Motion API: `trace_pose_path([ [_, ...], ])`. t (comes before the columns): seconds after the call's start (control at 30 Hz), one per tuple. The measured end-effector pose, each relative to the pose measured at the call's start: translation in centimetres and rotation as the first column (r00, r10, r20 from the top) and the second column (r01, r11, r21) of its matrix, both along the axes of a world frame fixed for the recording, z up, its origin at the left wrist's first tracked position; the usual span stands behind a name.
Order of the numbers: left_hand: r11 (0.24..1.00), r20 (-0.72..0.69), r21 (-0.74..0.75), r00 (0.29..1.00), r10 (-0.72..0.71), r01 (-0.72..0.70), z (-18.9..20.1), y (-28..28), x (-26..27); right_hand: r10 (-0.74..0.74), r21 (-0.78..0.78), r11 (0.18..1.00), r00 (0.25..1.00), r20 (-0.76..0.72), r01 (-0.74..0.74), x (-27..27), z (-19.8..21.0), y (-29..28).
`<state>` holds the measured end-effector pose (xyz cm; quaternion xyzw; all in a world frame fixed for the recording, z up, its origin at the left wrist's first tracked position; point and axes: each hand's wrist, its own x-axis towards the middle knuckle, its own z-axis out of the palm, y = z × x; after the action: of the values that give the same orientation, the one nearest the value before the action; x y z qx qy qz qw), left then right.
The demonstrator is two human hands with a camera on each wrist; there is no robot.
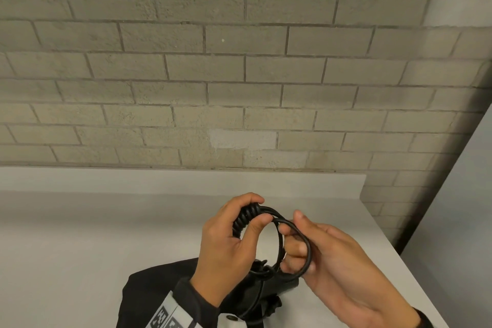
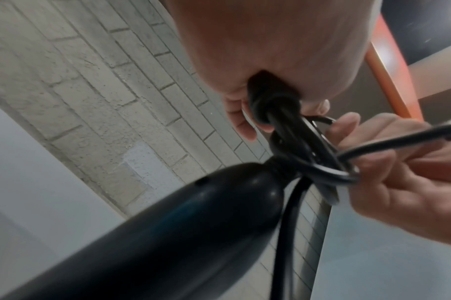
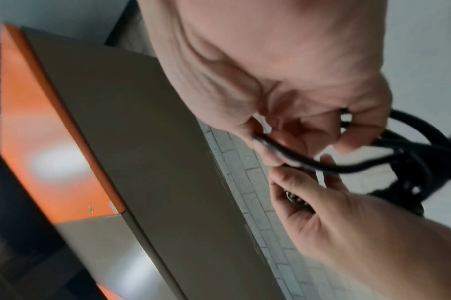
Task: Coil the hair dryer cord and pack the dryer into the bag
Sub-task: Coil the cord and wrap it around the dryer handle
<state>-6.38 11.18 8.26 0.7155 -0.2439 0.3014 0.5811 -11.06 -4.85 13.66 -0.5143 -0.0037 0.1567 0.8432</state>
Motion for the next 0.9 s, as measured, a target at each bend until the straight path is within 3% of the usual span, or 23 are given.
trace_pose_path([
  [0.07,0.999,0.0,-0.039,1.0,0.025,-0.025,0.2,-0.1,0.2,0.013,-0.147,0.989,0.991,0.134,0.007,-0.3,-0.8,0.1],
  [0.13,0.997,-0.004,-0.068,0.999,0.045,-0.045,0.4,0.0,0.5,0.038,-0.379,0.921,0.949,0.312,0.088,-1.0,-1.9,0.3],
  [0.2,0.997,-0.001,-0.062,0.999,0.044,-0.044,0.6,0.0,0.5,0.031,-0.457,0.873,0.916,0.401,0.17,-1.4,-3.4,0.5],
  [0.37,0.994,-0.037,-0.095,0.998,0.045,-0.048,0.6,0.1,0.8,-0.147,-0.16,0.964,0.926,0.348,0.214,-1.7,-5.7,1.0],
  [0.47,0.992,-0.064,-0.121,0.997,0.038,-0.046,0.5,0.2,0.8,-0.109,0.054,0.993,0.976,0.191,0.101,-1.7,-5.5,0.0],
  [0.6,0.991,-0.077,-0.126,0.997,0.032,-0.042,0.4,0.3,0.8,0.132,0.275,0.948,0.984,0.119,-0.16,-2.0,-4.8,-1.5],
  [0.67,0.992,-0.072,-0.119,0.997,0.04,-0.048,0.3,0.4,0.9,0.168,0.168,0.969,0.982,0.08,-0.18,-2.2,-5.0,-1.9],
  [0.73,0.993,-0.073,-0.112,0.997,0.038,-0.046,0.3,0.4,0.8,0.169,-0.18,0.972,0.981,0.095,-0.15,-2.8,-4.7,-2.2],
  [0.8,0.99,-0.077,-0.123,0.996,0.055,-0.064,0.2,0.5,0.8,0.166,-0.432,0.9,0.963,0.214,-0.059,-3.4,-4.3,-2.4],
  [0.87,0.979,-0.08,-0.165,0.991,0.104,-0.116,0.2,1.1,1.2,0.028,-0.434,0.886,0.916,0.4,0.162,-3.7,-5.3,-2.7],
  [0.9,0.972,-0.084,-0.189,0.989,0.125,-0.139,0.1,1.4,1.4,-0.051,-0.37,0.902,0.905,0.423,0.224,-3.5,-6.3,-3.2],
])
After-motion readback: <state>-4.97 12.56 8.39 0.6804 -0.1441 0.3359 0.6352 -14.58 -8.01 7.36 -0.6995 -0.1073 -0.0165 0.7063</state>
